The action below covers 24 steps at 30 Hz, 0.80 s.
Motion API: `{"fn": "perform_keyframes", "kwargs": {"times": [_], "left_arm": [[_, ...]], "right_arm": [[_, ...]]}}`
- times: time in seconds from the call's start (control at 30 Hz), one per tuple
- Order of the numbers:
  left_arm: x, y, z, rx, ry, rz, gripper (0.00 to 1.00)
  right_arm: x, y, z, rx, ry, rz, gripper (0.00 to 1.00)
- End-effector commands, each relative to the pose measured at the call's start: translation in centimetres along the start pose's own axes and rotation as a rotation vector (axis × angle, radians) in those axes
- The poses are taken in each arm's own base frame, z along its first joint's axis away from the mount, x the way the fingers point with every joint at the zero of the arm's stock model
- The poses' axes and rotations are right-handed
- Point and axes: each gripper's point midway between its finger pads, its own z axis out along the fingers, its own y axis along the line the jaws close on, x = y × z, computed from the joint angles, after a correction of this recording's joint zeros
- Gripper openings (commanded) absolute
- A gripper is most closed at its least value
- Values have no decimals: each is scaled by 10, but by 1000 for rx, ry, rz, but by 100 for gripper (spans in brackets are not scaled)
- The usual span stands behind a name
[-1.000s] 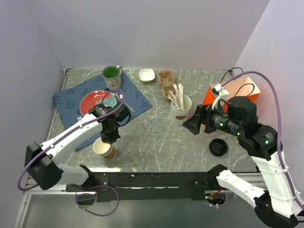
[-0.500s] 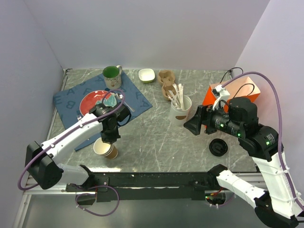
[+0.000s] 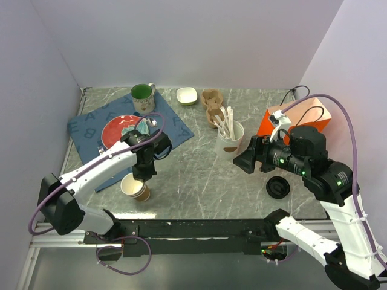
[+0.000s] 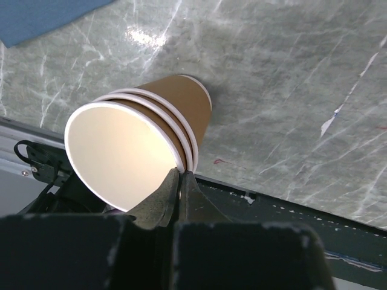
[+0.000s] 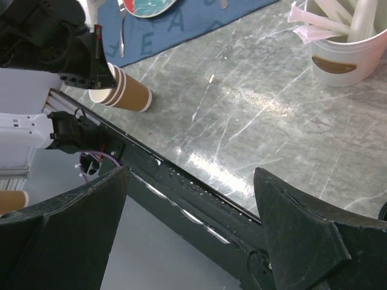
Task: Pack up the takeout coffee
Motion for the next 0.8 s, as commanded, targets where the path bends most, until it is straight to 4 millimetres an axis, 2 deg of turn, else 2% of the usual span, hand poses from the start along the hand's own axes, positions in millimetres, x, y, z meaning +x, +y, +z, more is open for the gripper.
{"fn": "perform_keyframes", "kwargs": {"times": [0.0, 0.13, 0.37, 0.43, 0.53, 0.57, 0.63, 0.73, 0.77], "left_arm": [[-11, -6, -20, 31, -36, 5, 1], [-22, -7, -24, 23, -79, 6, 1], [-11, -7, -5, -60, -44, 74, 1], [-8, -12, -3, -61, -28, 87, 1], [-20, -33, -17, -2, -53, 110, 1], [-27, -44, -29, 37, -79, 108, 1], [-31, -51, -35, 55, -97, 107, 1], [-26, -58, -32, 60, -73, 109, 1], [-23, -60, -31, 66, -67, 114, 1]], "right_arm": [[-6, 6, 5, -33, -18, 14, 91], [-7, 7, 8, -42, -20, 17, 91], [-6, 6, 7, -36, -11, 14, 91], [-8, 6, 7, -31, -14, 8, 91], [-6, 5, 9, -30, -8, 8, 91], [-5, 5, 9, -34, -6, 13, 91], [-4, 7, 13, -46, 0, 29, 91], [-1, 7, 27, -57, 5, 117, 89], [9, 6, 36, -60, 38, 189, 89]]}}
